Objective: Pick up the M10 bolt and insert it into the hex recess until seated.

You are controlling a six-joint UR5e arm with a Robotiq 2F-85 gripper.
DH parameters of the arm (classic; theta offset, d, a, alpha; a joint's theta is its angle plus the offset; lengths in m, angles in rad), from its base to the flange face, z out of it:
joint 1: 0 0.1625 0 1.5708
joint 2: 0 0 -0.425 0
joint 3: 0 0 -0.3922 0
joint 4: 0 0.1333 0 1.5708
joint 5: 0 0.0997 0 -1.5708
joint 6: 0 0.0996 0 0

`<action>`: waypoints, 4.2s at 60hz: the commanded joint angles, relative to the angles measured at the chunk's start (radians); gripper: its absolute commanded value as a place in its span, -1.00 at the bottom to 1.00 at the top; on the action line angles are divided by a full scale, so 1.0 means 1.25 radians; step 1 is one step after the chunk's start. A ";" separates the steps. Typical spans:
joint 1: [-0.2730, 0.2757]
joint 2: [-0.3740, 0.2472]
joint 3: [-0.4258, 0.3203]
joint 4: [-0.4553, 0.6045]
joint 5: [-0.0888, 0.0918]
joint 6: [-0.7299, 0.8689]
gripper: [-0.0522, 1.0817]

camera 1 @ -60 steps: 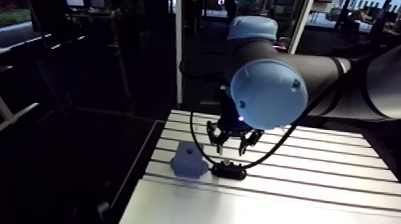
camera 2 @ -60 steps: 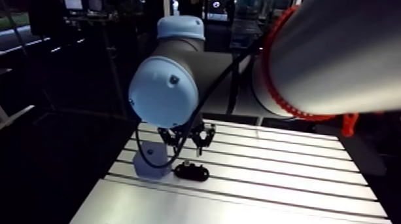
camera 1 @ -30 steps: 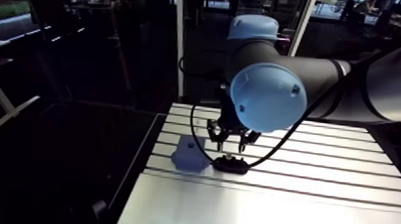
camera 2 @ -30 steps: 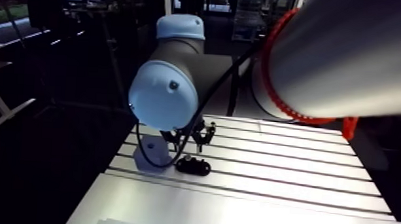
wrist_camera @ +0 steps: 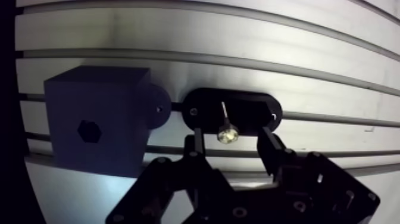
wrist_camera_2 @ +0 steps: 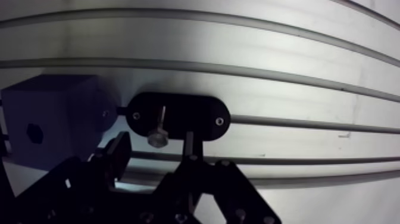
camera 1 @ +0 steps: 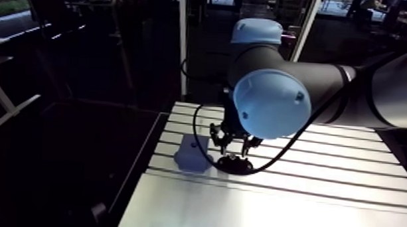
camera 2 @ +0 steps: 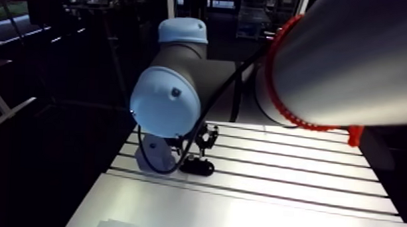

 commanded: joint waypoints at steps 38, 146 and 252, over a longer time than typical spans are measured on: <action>0.000 0.013 0.008 -0.017 0.002 -0.001 -0.07; 0.000 0.015 0.010 -0.015 0.002 -0.005 0.24; -0.003 -0.073 -0.122 0.166 -0.002 -0.057 0.91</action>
